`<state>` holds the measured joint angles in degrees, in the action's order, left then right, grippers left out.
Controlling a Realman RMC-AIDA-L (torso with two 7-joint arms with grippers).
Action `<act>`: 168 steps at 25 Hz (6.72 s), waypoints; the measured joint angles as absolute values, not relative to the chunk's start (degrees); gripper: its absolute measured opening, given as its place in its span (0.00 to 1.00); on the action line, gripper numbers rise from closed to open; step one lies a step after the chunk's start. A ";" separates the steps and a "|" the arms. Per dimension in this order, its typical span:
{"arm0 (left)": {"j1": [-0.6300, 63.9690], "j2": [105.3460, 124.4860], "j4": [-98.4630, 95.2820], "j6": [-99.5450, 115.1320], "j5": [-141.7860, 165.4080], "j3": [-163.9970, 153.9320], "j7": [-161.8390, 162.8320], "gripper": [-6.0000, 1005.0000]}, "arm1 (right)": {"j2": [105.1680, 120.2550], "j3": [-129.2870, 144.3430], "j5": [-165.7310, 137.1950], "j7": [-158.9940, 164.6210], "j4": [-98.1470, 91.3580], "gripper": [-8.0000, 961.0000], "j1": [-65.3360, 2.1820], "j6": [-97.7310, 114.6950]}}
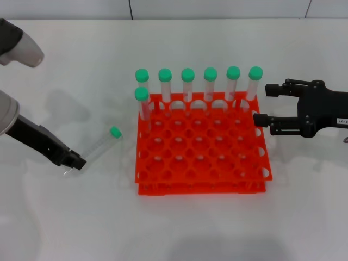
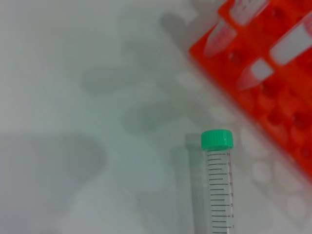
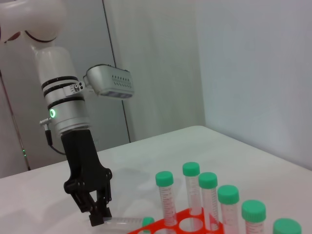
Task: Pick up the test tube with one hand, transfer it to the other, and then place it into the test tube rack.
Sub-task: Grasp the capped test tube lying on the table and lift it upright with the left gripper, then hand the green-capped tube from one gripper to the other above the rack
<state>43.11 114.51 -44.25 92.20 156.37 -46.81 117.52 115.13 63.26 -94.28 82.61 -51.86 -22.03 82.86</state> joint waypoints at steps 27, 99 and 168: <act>31.88 110.05 -62.74 94.64 128.74 -35.81 111.95 0.19 | 115.22 62.55 -91.80 81.30 -51.50 0.82 -21.71 82.66; 44.38 117.92 -38.32 87.37 113.89 -45.63 86.57 0.20 | 115.35 57.91 -84.50 80.14 -50.90 0.82 -25.86 85.76; 43.05 118.73 -37.44 87.10 110.32 -46.40 78.55 0.21 | 115.61 60.12 -80.11 78.21 -42.10 0.82 -34.79 83.46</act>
